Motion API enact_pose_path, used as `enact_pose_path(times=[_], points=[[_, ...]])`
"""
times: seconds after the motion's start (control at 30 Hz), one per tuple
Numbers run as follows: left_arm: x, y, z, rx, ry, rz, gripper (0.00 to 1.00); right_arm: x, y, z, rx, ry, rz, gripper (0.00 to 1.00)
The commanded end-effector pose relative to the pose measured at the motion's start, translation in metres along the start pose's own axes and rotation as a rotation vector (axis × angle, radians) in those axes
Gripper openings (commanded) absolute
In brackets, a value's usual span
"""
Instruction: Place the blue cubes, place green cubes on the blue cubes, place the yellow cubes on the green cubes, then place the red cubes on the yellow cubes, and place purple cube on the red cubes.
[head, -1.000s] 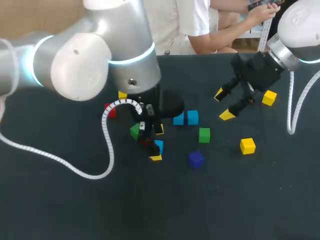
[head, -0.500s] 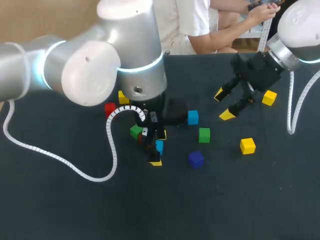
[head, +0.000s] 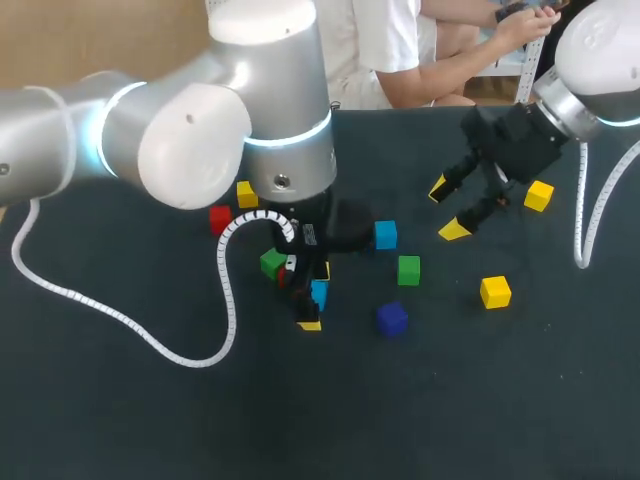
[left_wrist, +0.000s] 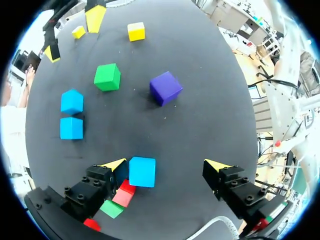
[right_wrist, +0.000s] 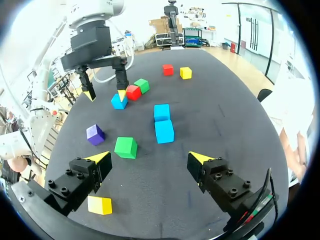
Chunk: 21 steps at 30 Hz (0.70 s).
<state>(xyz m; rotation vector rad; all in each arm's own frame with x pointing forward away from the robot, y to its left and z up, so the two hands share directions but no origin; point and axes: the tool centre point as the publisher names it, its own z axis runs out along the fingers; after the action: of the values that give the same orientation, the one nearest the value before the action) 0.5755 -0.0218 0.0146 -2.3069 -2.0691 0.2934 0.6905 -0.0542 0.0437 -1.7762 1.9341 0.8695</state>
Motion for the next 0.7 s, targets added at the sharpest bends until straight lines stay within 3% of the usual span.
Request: enact_pose_path(times=[0.03, 0.53, 0.7], points=[[0.006, 0.007, 0.006, 0.016, 0.001, -0.020, 1.00, 0.000, 0.000, 0.000, 0.000, -0.002, -0.001, 1.00], [0.018, 0.009, 0.003, -0.009, 0.005, -0.070, 1.00, 0.000, 0.000, 0.000, 0.000, -0.002, -0.001, 1.00], [0.024, 0.010, 0.006, -0.005, -0.060, -0.106, 1.00, 0.000, 0.000, 0.000, 0.000, -0.002, -0.001, 1.00]])
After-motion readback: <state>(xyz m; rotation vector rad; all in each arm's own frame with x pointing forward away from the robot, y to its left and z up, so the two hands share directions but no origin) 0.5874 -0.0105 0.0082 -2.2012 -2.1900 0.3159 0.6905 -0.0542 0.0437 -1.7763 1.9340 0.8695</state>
